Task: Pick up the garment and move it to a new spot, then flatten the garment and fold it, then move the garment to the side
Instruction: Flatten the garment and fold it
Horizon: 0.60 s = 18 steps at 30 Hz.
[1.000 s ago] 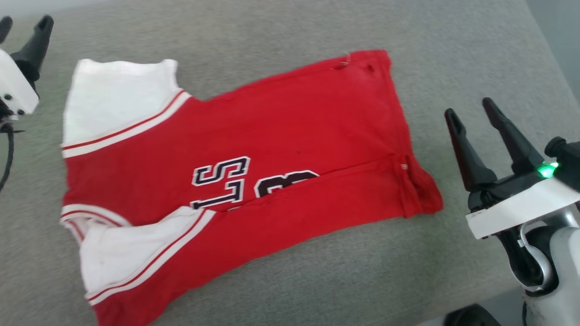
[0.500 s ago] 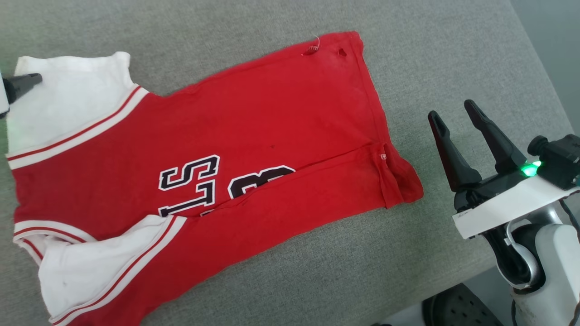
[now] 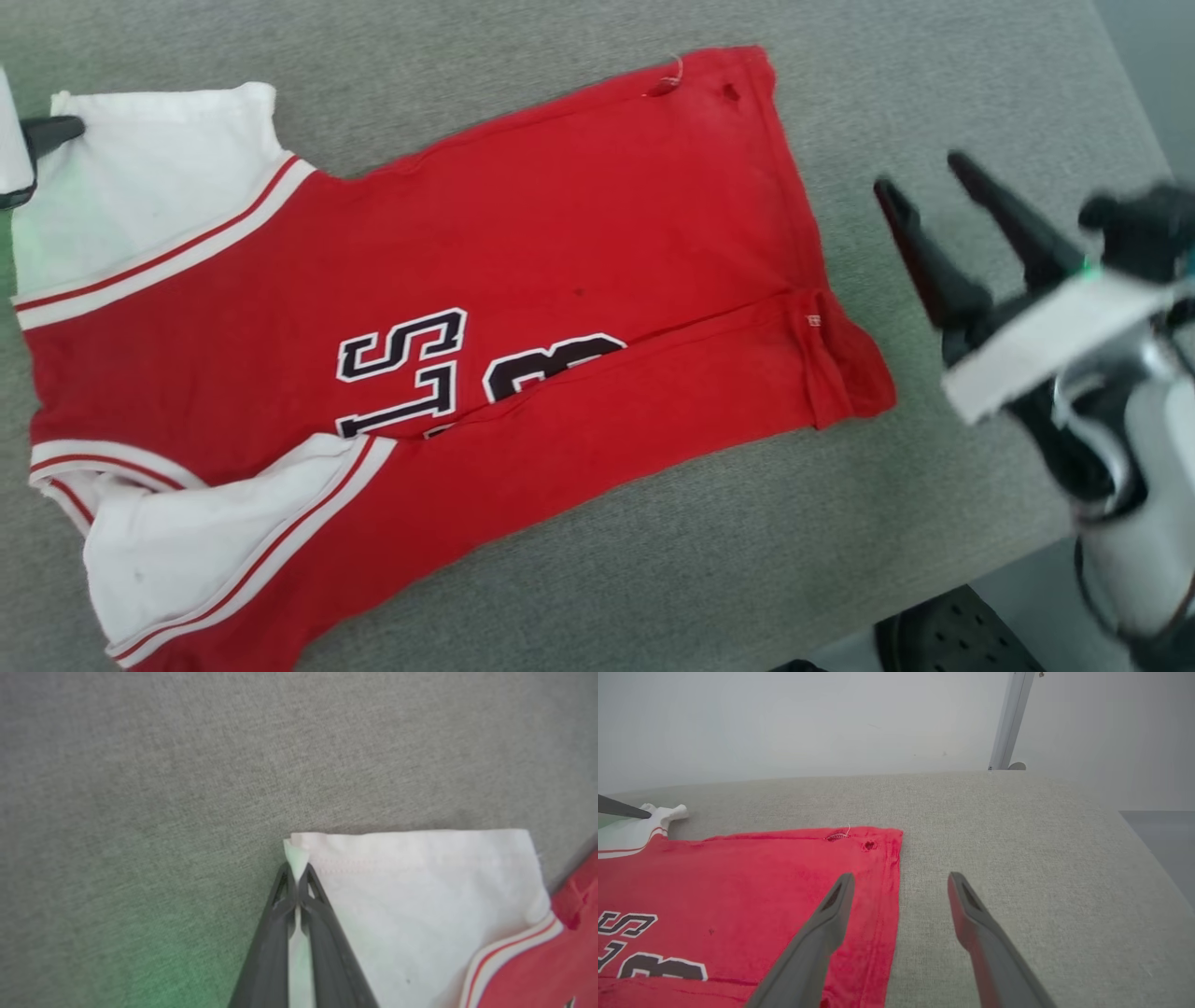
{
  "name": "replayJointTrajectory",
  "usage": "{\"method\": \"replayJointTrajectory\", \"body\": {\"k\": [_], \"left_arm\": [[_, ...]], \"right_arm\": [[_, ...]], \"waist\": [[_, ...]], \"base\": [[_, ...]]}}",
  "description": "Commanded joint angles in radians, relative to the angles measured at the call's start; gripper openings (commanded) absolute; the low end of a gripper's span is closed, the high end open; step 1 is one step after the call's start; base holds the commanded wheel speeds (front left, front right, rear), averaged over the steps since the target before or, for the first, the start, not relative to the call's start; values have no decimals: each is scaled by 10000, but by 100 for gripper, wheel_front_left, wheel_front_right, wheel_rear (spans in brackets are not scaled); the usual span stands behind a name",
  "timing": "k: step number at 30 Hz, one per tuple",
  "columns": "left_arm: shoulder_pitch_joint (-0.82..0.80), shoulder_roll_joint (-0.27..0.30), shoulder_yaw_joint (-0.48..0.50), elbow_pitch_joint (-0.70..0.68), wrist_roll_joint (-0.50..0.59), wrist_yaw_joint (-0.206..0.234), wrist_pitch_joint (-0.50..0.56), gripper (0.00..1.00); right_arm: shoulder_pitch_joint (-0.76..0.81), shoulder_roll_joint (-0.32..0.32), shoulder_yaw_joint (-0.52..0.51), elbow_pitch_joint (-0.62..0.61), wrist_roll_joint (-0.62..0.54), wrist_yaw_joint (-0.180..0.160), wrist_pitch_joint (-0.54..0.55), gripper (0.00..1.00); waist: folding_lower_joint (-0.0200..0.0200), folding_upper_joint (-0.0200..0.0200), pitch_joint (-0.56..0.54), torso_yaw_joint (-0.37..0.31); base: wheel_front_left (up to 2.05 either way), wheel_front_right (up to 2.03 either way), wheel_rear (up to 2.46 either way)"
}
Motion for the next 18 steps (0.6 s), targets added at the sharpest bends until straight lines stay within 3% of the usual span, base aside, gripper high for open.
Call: {"method": "replayJointTrajectory", "body": {"k": [1, 8, 13, 18], "left_arm": [[38, -155, -114, 13, -4, -19, -16, 0], [-287, -732, -235, -440, -73, -45, -377, 0], [-391, -1028, -437, -738, -122, -37, -545, 0], [-450, -1237, -641, -1023, -295, -38, -738, 0]], "right_arm": [[-425, -69, 93, 149, 166, -6, 220, 100], [-2957, -606, 740, 2064, 1163, -4, 1872, 100], [-4556, -966, 1887, 3641, 1350, -6, 3589, 100], [-5553, -1175, 2772, 4661, 1616, -6, 4632, 100]], "waist": [[0, 0, 46, 101], [0, 0, 293, 865], [0, 0, 431, 1334], [0, 0, 525, 1720]], "base": [[0, 0, 0], [0, 0, 0], [0, 0, 0], [0, 0, 0]]}}
